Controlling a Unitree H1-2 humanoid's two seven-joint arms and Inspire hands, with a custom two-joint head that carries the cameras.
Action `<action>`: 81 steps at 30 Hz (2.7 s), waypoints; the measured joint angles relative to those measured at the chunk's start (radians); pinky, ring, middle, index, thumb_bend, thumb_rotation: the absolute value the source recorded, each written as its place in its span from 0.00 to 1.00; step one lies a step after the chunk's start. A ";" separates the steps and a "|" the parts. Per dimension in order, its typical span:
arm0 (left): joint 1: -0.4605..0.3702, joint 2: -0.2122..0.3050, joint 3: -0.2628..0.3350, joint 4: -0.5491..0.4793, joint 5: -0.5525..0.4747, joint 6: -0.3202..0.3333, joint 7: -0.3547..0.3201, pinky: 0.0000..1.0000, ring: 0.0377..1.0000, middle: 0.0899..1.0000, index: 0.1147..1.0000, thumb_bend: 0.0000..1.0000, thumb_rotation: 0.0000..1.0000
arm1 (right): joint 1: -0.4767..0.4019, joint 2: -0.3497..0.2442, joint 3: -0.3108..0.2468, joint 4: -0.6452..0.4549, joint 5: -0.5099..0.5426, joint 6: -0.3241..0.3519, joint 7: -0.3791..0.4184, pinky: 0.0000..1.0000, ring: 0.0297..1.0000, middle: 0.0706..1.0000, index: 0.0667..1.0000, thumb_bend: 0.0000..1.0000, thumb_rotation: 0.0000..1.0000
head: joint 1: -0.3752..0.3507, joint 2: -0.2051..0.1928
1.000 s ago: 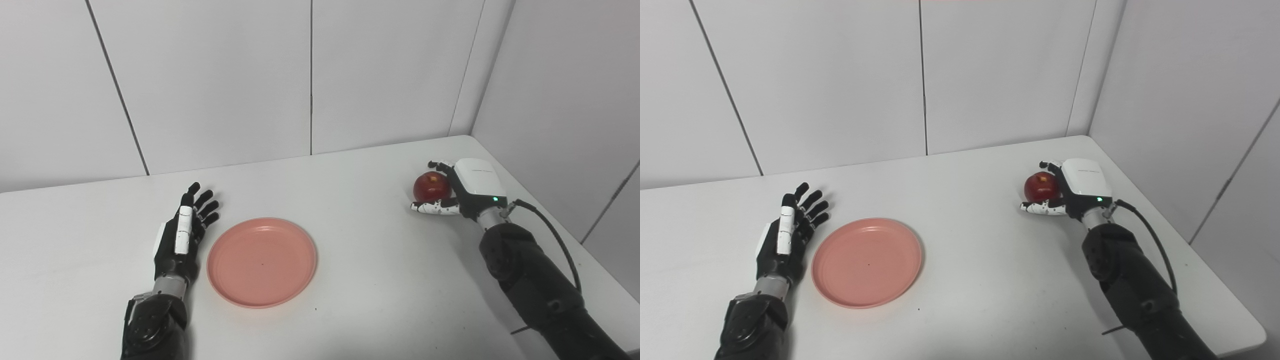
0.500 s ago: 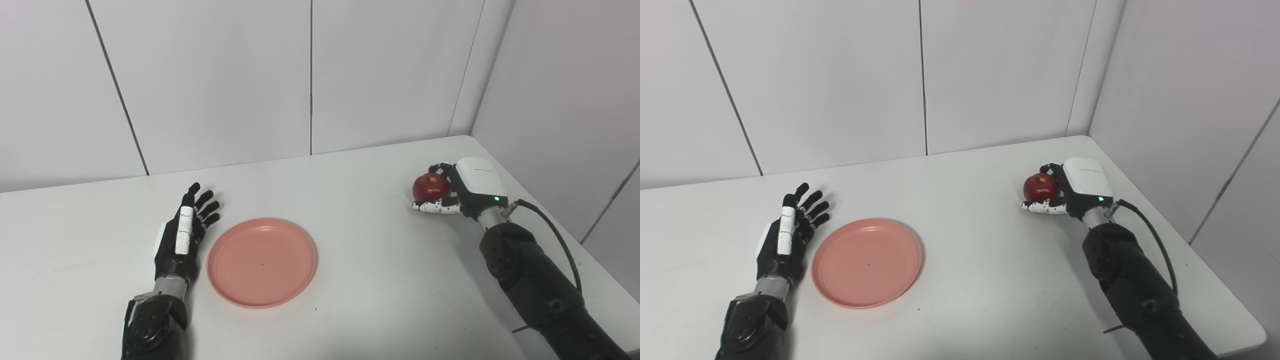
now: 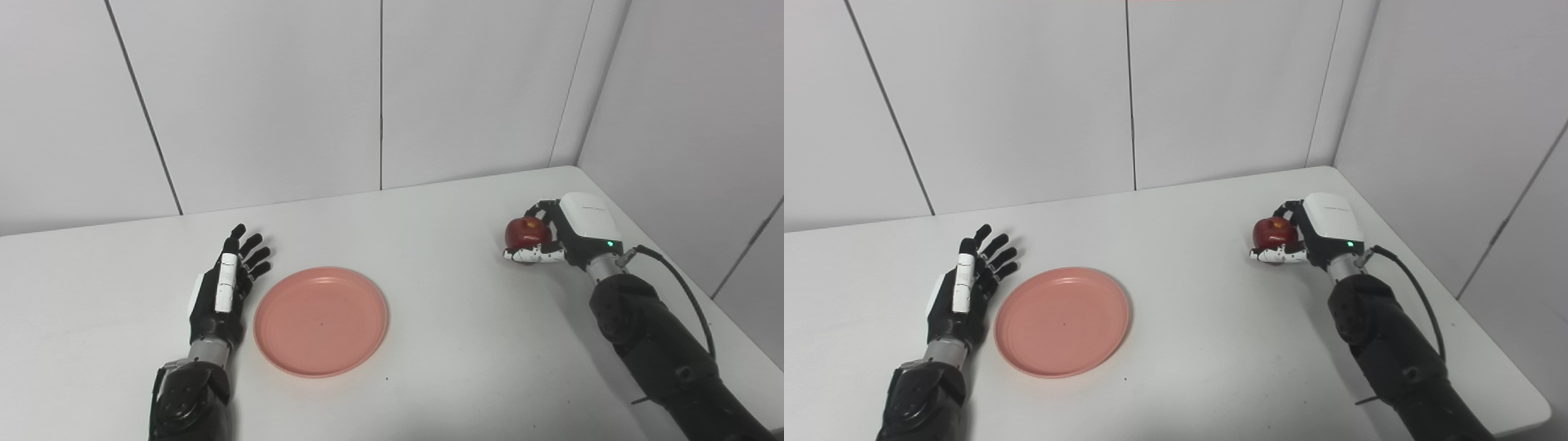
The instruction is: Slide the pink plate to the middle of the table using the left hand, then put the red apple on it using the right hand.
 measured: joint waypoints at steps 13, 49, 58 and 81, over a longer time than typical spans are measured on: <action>0.000 0.000 0.000 -0.001 0.000 0.000 0.000 0.84 0.84 0.88 0.91 0.90 0.88 | 0.002 -0.003 0.003 -0.012 0.011 -0.003 0.010 0.15 0.18 0.26 0.53 0.56 0.45 | 0.002 0.000; 0.006 -0.039 -0.022 -0.006 0.037 -0.006 0.049 0.83 0.83 0.87 0.90 0.86 0.89 | -0.091 0.140 0.172 -0.339 -0.083 -0.104 0.134 0.17 0.21 0.28 0.45 0.50 0.18 | 0.195 -0.011; 0.003 -0.060 -0.032 0.006 0.062 -0.014 0.065 0.81 0.83 0.87 0.91 0.85 0.89 | -0.101 0.222 0.219 -0.308 -0.093 -0.144 0.137 0.17 0.21 0.30 0.46 0.50 0.18 | 0.287 -0.008; -0.020 -0.111 -0.036 0.060 0.084 -0.051 0.098 0.80 0.82 0.87 0.91 0.83 0.87 | -0.091 0.271 0.248 -0.246 -0.094 -0.212 0.123 0.16 0.20 0.29 0.46 0.50 0.19 | 0.405 -0.009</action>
